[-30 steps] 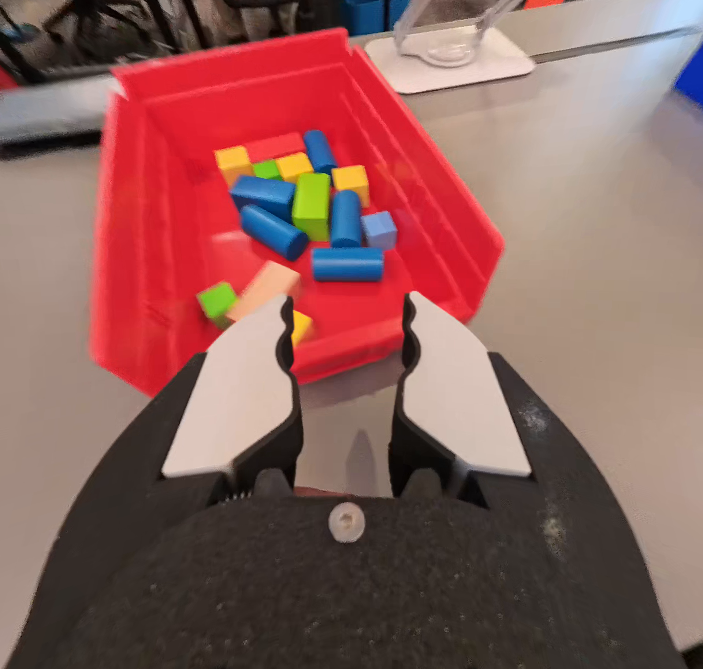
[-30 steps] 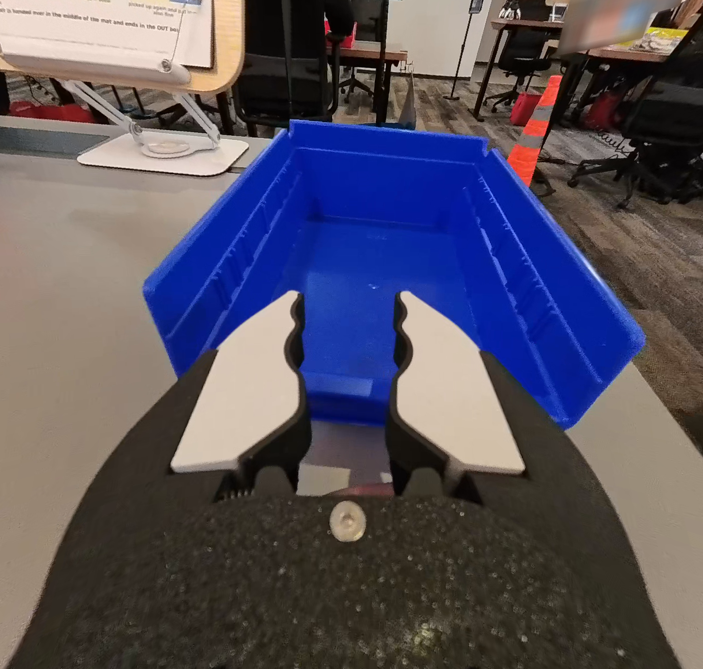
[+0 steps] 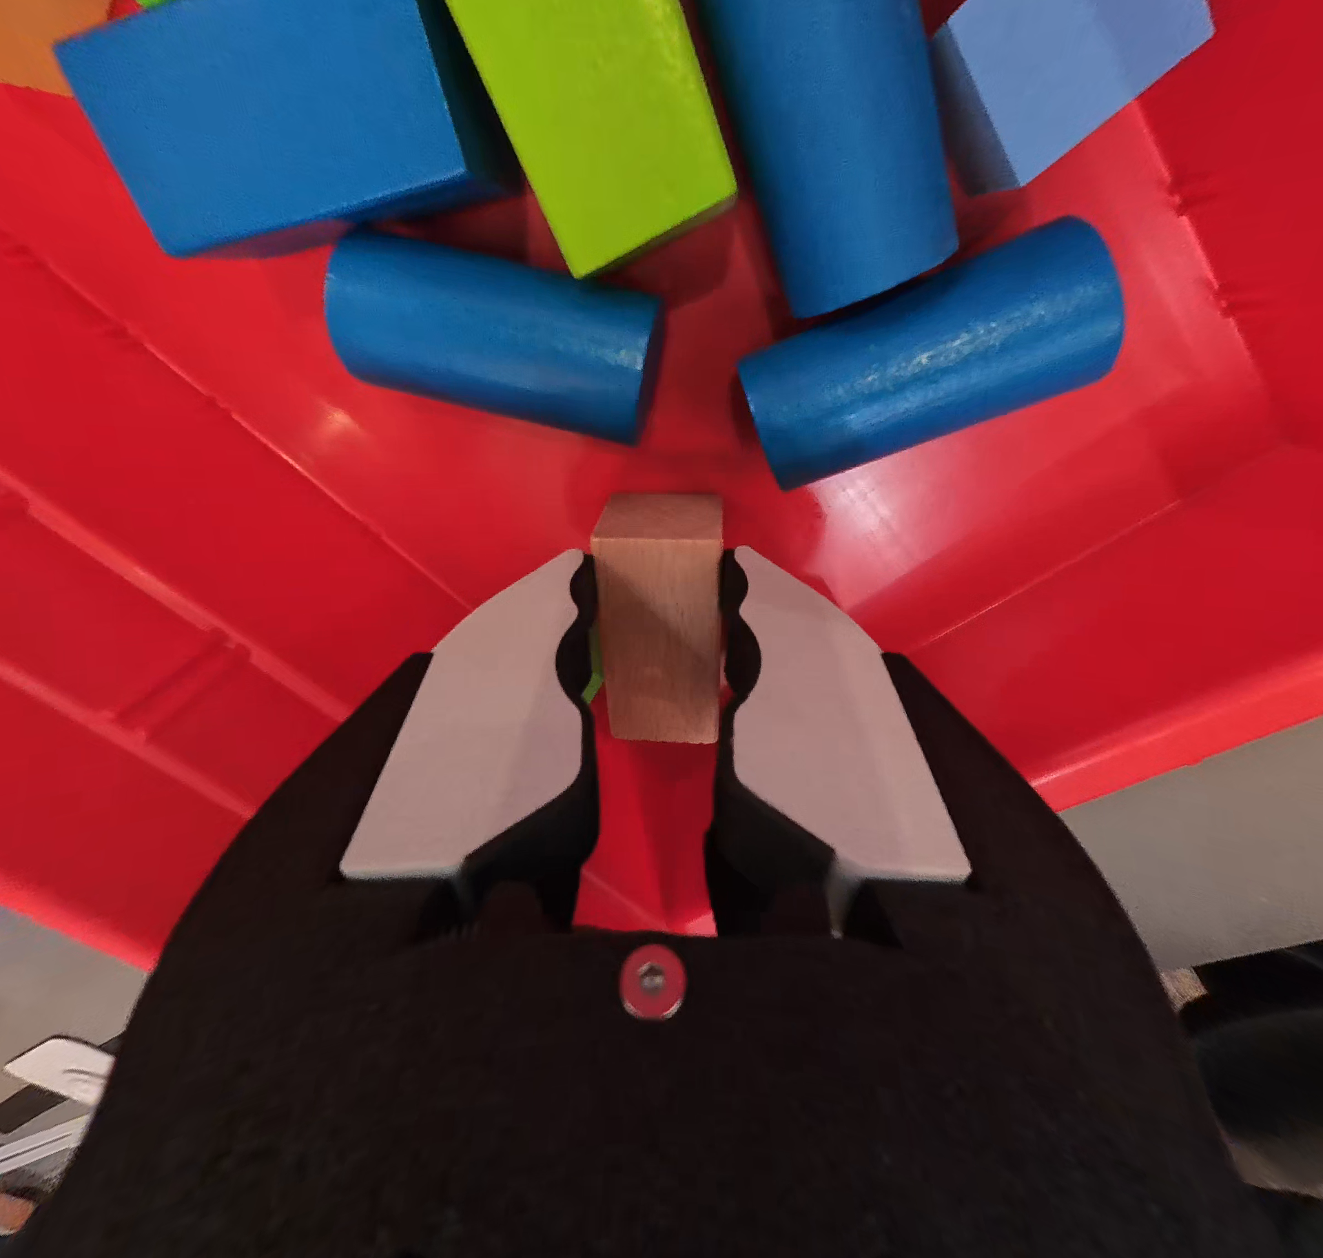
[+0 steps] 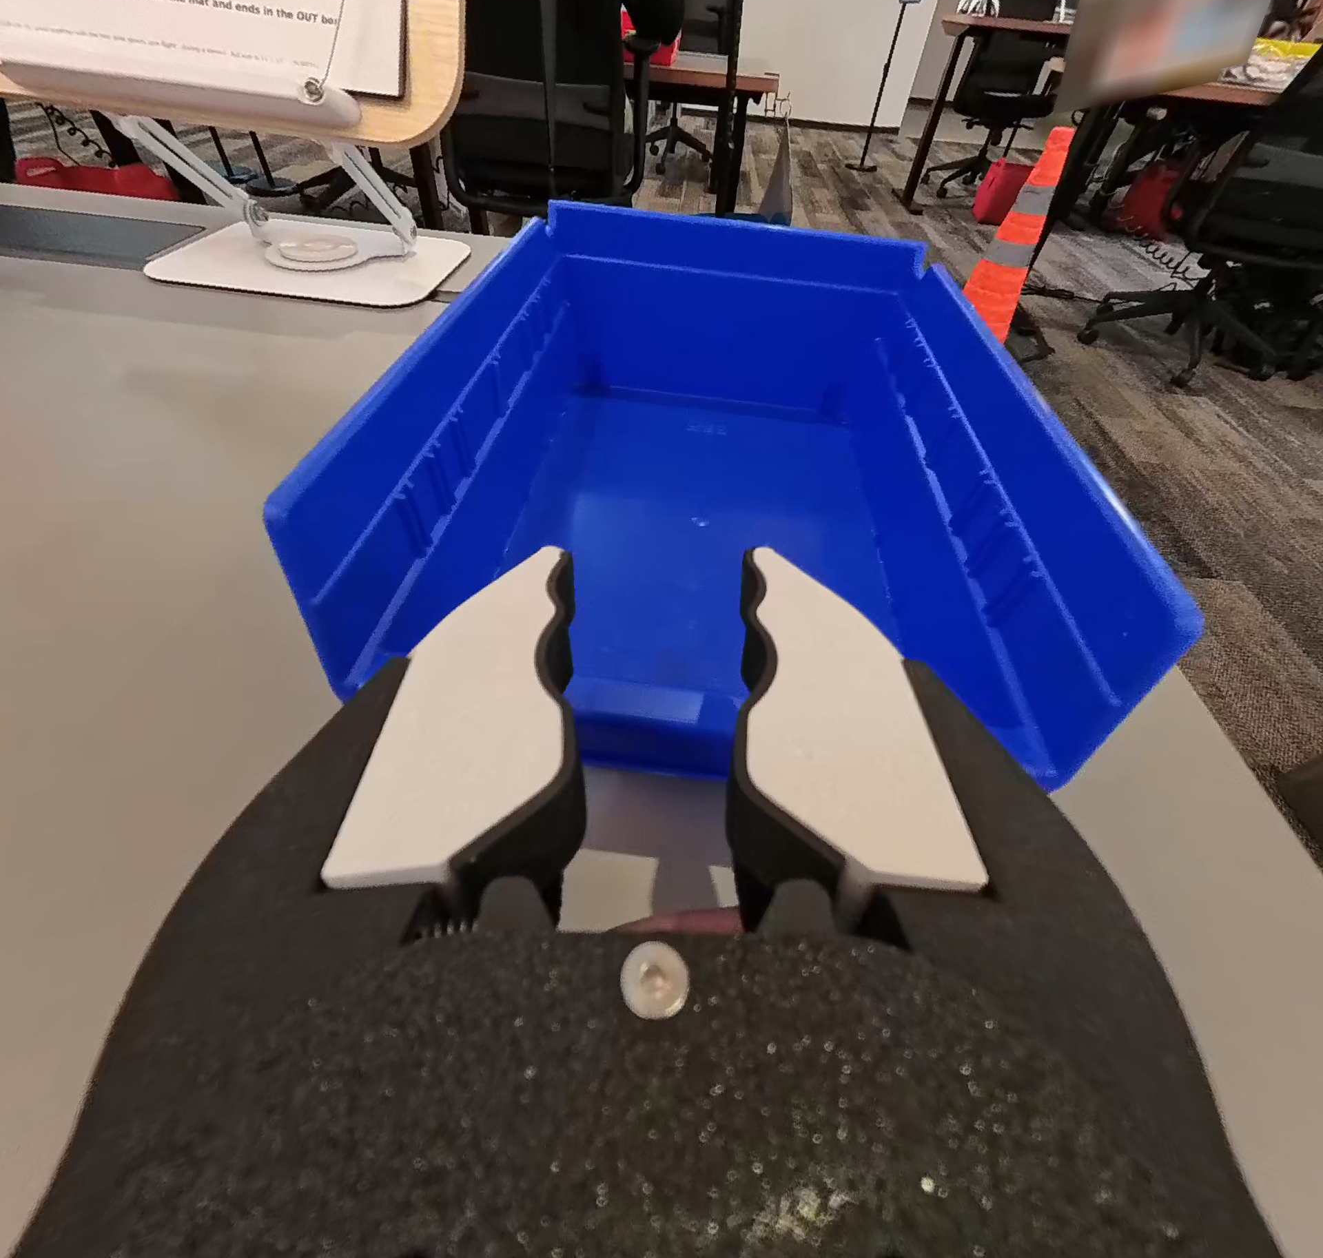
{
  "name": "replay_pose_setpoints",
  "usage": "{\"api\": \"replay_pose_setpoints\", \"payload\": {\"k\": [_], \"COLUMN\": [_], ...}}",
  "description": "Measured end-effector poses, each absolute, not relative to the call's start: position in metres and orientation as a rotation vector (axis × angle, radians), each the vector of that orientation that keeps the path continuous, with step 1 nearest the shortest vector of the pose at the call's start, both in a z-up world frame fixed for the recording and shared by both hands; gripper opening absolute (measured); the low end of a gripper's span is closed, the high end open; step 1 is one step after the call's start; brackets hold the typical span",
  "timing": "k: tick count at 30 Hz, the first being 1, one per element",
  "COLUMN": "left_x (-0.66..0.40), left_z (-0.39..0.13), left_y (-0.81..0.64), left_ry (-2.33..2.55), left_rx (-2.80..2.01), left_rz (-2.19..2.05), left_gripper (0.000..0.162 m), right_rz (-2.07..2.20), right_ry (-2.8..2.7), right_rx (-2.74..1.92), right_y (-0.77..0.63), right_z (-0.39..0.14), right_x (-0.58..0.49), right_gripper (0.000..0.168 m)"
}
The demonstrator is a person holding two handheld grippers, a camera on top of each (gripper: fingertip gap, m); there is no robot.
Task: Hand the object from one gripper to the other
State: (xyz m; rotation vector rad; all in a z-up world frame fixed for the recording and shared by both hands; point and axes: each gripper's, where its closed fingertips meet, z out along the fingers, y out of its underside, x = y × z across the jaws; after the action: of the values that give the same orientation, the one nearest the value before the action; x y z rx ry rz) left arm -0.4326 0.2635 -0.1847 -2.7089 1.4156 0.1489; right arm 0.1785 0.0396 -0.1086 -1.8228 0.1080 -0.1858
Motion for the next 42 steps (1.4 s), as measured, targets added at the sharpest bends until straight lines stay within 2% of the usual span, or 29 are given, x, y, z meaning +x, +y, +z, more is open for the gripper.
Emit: {"api": "replay_pose_setpoints", "payload": {"k": [5, 9, 14, 18, 27, 36, 42], "left_x": [-0.416, -0.397, -0.34, -0.275, -0.148, -0.106, -0.093], "left_z": [-0.151, -0.089, -0.008, 0.034, 0.053, 0.028, 0.025], "left_y": [0.27, 0.274, 0.246, 0.207, 0.123, 0.099, 0.09], "left_ry": [1.257, 1.12, 1.022, 1.011, 1.103, 1.155, 1.182], "left_rx": [-2.605, -2.371, -2.01, -1.705, -1.428, -1.396, -1.396], "left_rz": [-0.079, -0.31, -0.834, -1.169, -1.669, -1.685, -1.676], "left_gripper": [0.033, 0.033, 0.032, 0.032, 0.033, 0.032, 0.033], "right_rz": [-0.164, 0.053, 0.128, 0.374, 1.04, 1.246, 1.286], "right_ry": [0.083, 0.118, -0.195, -0.407, -0.675, -0.609, -0.612], "right_rx": [-1.837, -1.831, -1.838, -1.815, -1.64, -1.517, -1.513], "right_y": [0.041, 0.043, 0.056, 0.076, 0.089, 0.091, 0.088], "right_z": [-0.111, -0.09, -0.057, -0.039, -0.009, 0.007, 0.0], "right_x": [0.17, 0.138, 0.077, 0.017, -0.114, -0.12, -0.121], "right_gripper": [0.044, 0.047, 0.046, 0.038, 0.046, 0.045, 0.034]}}
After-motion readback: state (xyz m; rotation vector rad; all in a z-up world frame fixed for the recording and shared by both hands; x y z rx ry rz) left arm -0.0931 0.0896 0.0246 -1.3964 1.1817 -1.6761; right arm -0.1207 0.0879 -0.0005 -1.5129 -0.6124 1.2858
